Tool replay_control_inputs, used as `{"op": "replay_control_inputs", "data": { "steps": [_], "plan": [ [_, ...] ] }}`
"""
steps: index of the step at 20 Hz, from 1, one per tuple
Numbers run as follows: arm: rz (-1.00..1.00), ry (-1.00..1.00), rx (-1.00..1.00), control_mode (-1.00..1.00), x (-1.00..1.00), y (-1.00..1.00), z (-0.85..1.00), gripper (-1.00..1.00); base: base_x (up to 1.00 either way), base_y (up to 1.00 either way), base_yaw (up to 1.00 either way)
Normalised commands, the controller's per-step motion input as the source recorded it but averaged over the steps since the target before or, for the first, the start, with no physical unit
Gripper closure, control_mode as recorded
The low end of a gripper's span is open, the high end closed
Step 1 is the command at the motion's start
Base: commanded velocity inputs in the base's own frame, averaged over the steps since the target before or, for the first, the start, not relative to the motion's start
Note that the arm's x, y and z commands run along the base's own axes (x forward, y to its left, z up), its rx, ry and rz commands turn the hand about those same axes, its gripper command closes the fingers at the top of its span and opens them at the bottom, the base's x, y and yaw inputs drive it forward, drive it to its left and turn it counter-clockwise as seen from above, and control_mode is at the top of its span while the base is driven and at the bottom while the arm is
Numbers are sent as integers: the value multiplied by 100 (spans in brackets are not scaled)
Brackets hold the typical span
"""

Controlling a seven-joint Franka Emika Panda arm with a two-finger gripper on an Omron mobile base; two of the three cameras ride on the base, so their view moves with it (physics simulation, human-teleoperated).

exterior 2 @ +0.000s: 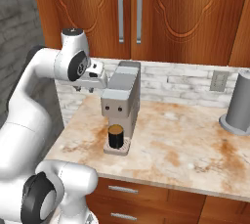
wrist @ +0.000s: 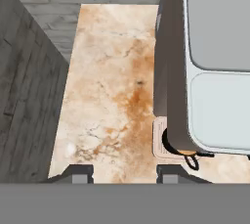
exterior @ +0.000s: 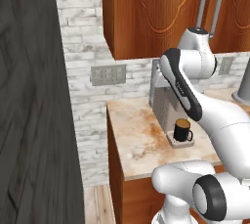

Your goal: Pick up the brewed coffee from the coffee machine and place it next to the breakfast plate on the dining counter.

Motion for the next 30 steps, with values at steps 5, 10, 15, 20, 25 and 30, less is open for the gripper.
{"op": "replay_control_inputs", "data": {
  "steps": [5, 10, 15, 20, 25, 30],
  "plan": [
    [1, -5, 1, -100, -10, -2, -1, -100, 0, 0, 0],
    [9, -19, 0, -100, -57, -36, -25, -100, 0, 0, 0],
    [15, -19, 0, -100, -44, -66, -33, -100, 0, 0, 0],
    [19, -18, 0, -100, -35, -61, -45, -100, 0, 0, 0],
    [17, -5, 0, -100, -11, -43, -49, -100, 0, 0, 0],
    [20, -4, 1, -100, 0, -14, -49, -100, 0, 0, 0]
  ]
}}
